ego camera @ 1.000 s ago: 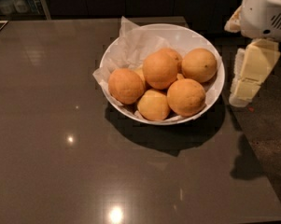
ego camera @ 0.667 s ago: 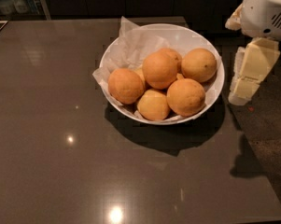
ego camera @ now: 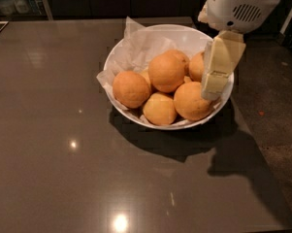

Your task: Pick orange from white bowl

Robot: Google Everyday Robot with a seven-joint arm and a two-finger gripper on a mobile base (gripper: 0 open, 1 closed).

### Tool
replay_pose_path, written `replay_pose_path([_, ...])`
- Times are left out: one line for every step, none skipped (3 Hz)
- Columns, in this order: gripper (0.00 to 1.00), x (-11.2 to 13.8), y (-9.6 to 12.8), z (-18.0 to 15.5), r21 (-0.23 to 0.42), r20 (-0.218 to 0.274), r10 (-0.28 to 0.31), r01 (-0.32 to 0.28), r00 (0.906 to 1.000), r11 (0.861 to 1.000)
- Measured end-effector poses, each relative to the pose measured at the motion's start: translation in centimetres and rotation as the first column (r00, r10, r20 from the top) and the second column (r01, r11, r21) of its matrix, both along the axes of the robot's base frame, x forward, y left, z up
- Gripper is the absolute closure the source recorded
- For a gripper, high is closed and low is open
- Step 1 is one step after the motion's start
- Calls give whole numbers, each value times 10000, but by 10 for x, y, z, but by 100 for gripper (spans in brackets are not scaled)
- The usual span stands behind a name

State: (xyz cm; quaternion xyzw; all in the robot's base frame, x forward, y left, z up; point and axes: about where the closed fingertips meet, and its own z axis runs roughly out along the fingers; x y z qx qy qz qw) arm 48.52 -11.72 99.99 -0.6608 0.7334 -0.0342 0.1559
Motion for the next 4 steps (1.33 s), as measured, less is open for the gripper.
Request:
replay_pose_path([2, 7, 29, -1, -122, -146, 400, -402, 9991, 9991])
replay_pose_path([5, 13, 47, -2, -161, -279, 559, -564, 9980, 9983])
replay_pose_path([13, 19, 56, -4, -134, -425, 476, -482, 9980, 9987])
replay_pose_path([16, 27, 59, -10, -113, -628, 322, -330, 9975, 9994])
